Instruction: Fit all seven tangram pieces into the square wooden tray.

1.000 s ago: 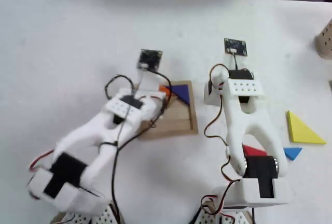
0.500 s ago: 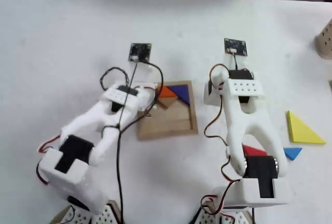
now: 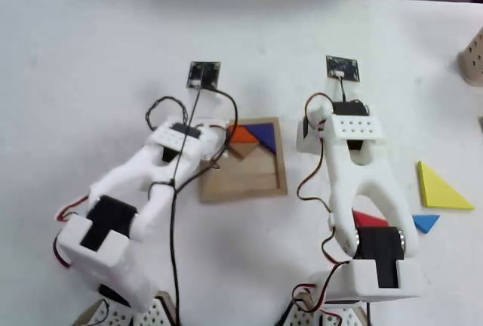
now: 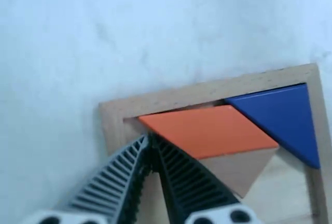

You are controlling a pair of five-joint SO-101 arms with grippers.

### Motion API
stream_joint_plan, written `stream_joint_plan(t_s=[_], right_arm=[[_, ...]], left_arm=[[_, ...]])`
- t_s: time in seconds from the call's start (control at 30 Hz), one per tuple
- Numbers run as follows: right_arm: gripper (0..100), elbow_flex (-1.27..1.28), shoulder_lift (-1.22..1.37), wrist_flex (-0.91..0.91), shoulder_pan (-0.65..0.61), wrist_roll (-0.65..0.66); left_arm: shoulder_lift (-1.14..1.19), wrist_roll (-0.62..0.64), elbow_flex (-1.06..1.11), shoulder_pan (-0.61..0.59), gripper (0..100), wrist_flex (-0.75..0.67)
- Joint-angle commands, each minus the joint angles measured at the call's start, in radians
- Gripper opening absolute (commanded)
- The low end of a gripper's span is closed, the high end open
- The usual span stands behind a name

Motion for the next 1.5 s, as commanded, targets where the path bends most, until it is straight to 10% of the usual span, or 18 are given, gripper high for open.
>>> stream_joint_plan(t_s=[0.0,0.37,1.47], right_arm=[[3.1,-0.009,-0.050,-0.012,0.008,0.012],[3.1,-0.009,-0.050,-0.012,0.005,0.012],[3.1,-0.009,-0.050,-0.012,0.008,0.014]], left_arm=[[-0.157,-0.023,0.023,0.022,2,0.021],[-0.311,-0.100,0.285,0.282,2,-0.146],[-0.145,-0.097,0.137,0.203,2,-0.164]])
